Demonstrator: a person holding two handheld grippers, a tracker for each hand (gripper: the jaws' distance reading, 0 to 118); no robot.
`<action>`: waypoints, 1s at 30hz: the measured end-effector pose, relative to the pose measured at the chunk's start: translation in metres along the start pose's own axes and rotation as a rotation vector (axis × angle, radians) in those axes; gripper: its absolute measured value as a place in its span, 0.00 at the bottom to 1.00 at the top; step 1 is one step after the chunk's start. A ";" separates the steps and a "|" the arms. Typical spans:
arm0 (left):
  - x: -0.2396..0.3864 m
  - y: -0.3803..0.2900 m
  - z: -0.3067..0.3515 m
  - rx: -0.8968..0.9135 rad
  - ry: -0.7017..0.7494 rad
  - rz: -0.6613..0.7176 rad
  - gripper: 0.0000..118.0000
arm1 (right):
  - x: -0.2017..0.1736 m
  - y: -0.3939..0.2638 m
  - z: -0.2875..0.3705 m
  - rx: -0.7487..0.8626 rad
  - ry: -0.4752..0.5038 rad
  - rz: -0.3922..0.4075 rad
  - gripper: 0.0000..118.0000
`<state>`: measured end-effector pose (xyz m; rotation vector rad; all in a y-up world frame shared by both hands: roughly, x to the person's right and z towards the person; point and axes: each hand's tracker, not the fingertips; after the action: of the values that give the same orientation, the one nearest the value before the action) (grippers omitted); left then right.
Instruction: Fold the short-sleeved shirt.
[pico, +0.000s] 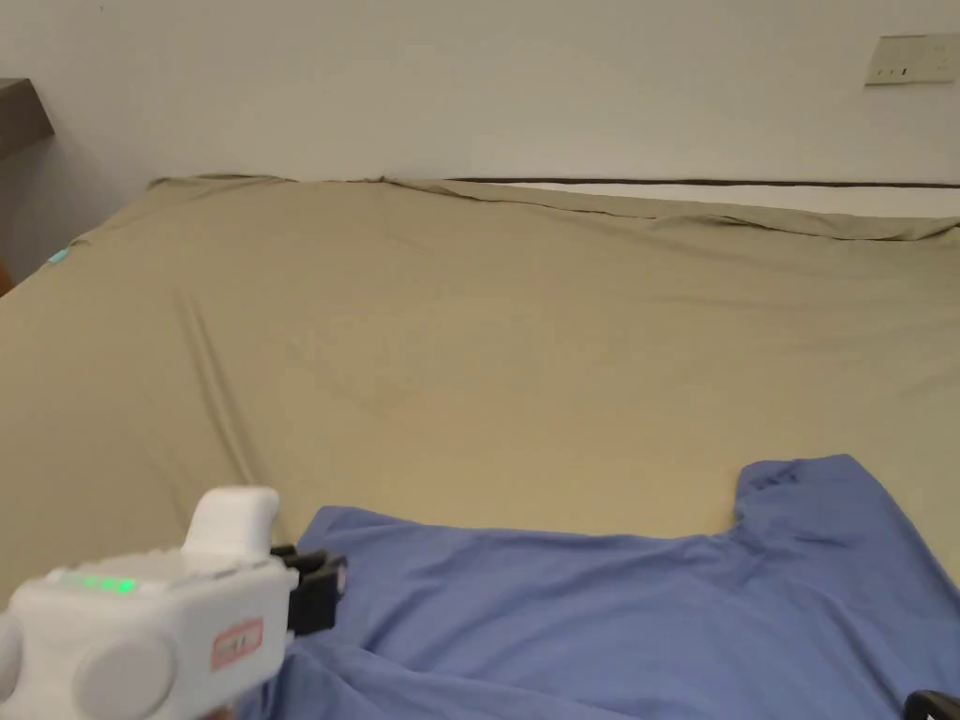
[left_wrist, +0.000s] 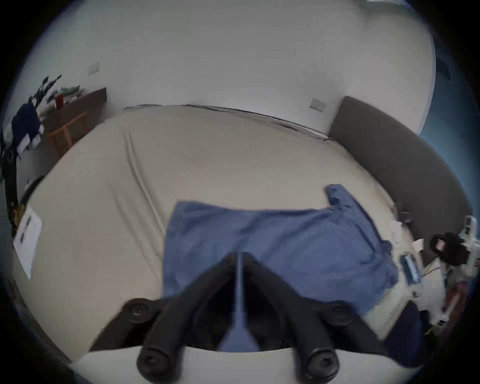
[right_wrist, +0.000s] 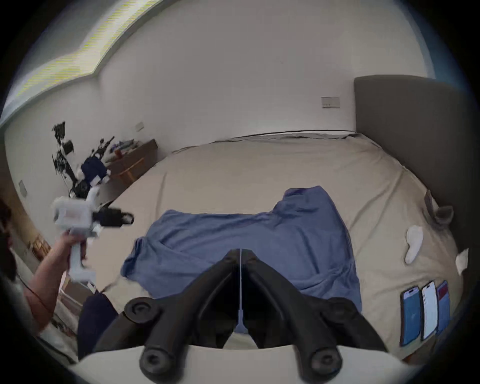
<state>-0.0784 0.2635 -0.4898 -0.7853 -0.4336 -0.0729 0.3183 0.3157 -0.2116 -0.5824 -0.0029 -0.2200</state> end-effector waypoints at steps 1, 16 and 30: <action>-0.009 0.016 -0.028 -0.048 0.043 -0.046 1.00 | 0.003 0.001 -0.002 -0.004 0.007 -0.001 0.03; -0.047 0.043 -0.201 -0.396 0.124 -0.049 0.96 | 0.027 -0.020 -0.050 -0.178 -0.009 -0.088 0.03; -0.035 0.057 -0.090 -0.120 -0.190 0.159 0.02 | 0.120 0.047 -0.084 -0.165 -0.057 -0.066 0.26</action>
<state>-0.0665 0.2375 -0.5981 -0.9470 -0.5484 0.1263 0.4401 0.2835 -0.2994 -0.7537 -0.0596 -0.2695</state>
